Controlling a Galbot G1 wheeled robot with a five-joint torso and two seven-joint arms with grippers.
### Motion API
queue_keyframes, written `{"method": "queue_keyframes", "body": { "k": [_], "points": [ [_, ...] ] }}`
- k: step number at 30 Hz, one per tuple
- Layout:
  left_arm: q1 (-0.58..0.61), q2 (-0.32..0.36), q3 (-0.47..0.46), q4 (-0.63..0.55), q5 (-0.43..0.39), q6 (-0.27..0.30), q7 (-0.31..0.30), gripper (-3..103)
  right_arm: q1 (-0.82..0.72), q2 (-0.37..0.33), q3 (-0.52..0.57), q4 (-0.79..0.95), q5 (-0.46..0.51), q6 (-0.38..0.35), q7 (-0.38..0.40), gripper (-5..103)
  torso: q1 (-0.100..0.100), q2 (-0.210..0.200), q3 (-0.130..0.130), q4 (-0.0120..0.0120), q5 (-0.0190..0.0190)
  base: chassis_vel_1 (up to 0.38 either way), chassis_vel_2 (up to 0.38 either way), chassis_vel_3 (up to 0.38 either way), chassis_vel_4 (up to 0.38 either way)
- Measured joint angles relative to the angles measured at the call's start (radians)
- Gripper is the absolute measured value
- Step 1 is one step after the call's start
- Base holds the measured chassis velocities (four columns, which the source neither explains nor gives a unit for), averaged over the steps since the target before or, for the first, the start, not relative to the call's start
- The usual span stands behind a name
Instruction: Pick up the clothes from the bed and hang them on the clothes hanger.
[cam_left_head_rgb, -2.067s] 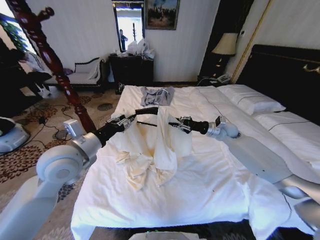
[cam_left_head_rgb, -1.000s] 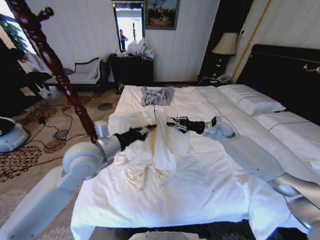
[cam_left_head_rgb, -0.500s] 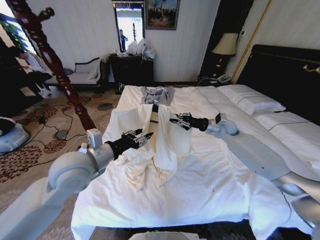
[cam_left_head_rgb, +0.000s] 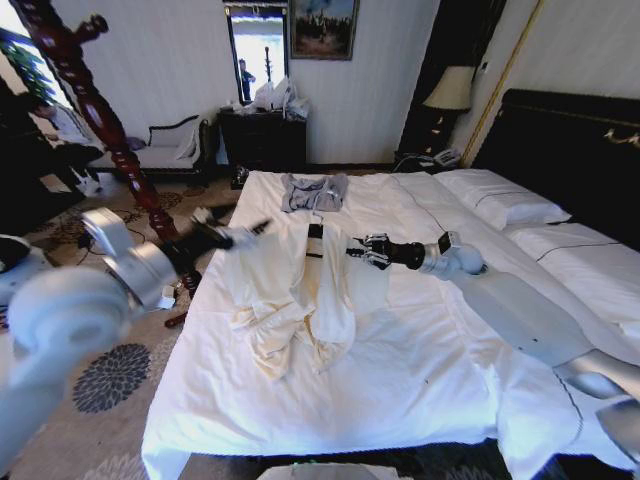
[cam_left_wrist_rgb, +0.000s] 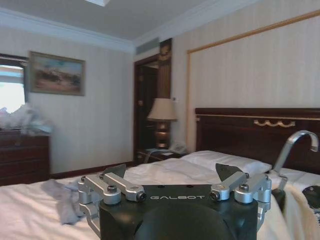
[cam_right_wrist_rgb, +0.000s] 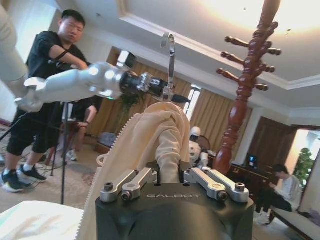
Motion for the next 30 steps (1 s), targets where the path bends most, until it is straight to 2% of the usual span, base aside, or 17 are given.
{"method": "queue_keyframes", "body": {
  "k": [1,2,3,5,6,7,8,10,11,12,15,17,18,20,30],
  "points": [
    [0.002,0.003,0.0,0.007,0.002,-0.004,0.013,100,0.0,0.001,0.0,-0.001,-0.001,0.0,-0.002,17,0.0,0.0,0.0,0.0,0.0,0.0,0.0,0.0,0.0],
    [0.009,0.022,0.007,0.051,0.025,-0.028,0.115,100,0.001,0.004,0.002,-0.011,-0.013,0.0,-0.026,17,0.0,0.0,0.0,0.0,0.0001,0.0,0.0,0.0,0.0],
    [0.009,0.022,0.007,0.051,0.025,-0.028,0.115,100,0.001,0.004,0.002,-0.011,-0.013,0.0,-0.026,17,0.0,0.0,0.0,0.0,0.0001,0.0,0.0,0.0,0.0],
    [0.011,0.043,0.047,0.095,0.101,-0.059,0.238,100,0.005,0.003,0.006,-0.024,-0.028,-0.008,-0.078,17,0.0,0.0,0.0,-0.0005,0.0002,0.0,0.0,0.0,0.0],
    [0.012,0.048,0.062,0.106,0.131,-0.068,0.266,100,0.005,0.002,0.008,-0.028,-0.031,-0.013,-0.098,17,0.0,0.0,0.0,-0.0007,0.0003,0.0,0.0,0.0,0.0],
    [0.012,0.048,0.062,0.106,0.131,-0.068,0.266,100,0.005,0.002,0.008,-0.028,-0.031,-0.013,-0.098,17,0.0,0.0,0.0,-0.0007,0.0003,0.0,0.0,0.0,0.0],
    [0.015,0.054,0.087,0.12,0.179,-0.087,0.299,100,0.005,-0.002,0.01,-0.031,-0.033,-0.02,-0.122,17,0.0,0.0,0.0,-0.0006,0.0003,0.0,0.0,0.0,0.0],
    [0.022,0.056,0.123,0.129,0.239,-0.113,0.328,100,0.006,-0.008,0.012,-0.036,-0.033,-0.03,-0.149,17,0.0,0.0,0.0,-0.0006,0.0002,0.0,0.0,0.0,0.0],
    [0.028,0.056,0.142,0.128,0.282,-0.133,0.34,100,0.008,-0.008,0.012,-0.043,-0.033,-0.034,-0.16,17,0.0,0.0,0.0,-0.0006,0.0003,0.0,0.0,0.0,0.0],
    [0.028,0.056,0.142,0.128,0.282,-0.133,0.34,100,0.008,-0.008,0.012,-0.043,-0.033,-0.034,-0.16,17,0.0,0.0,0.0,-0.0006,0.0003,0.0,0.0,0.0,0.0],
    [0.042,0.048,0.177,0.114,0.349,-0.179,0.374,100,0.011,-0.001,0.012,-0.065,-0.031,-0.039,-0.174,17,0.0,0.0,0.0,-0.0003,0.0005,0.0,0.0,0.0,0.0],
    [0.044,0.047,0.18,0.112,0.353,-0.183,0.377,100,0.01,-0.001,0.012,-0.066,-0.03,-0.039,-0.174,17,0.0,0.0,0.0,-0.0003,0.0005,0.0,0.0,0.0,0.0],
    [0.053,0.044,0.191,0.109,0.387,-0.212,0.398,100,0.005,0.002,0.012,-0.071,-0.023,-0.039,-0.175,17,0.0,0.0,0.0,-0.0004,0.0005,0.0,0.0,0.0,0.0],
    [0.059,0.042,0.201,0.107,0.424,-0.235,0.421,100,0.003,0.006,0.012,-0.075,-0.016,-0.039,-0.175,17,0.0,0.0,0.0,-0.0005,0.0006,0.0,0.0,0.0,0.0],
    [-0.001,-0.012,0.3,0.133,0.452,-0.214,0.413,101,0.021,0.021,0.003,-0.039,-0.015,-0.042,-0.173,17,0.0,0.0,0.0,-0.0005,0.0001,0.0,0.0,0.0,0.0]
  ]
}}
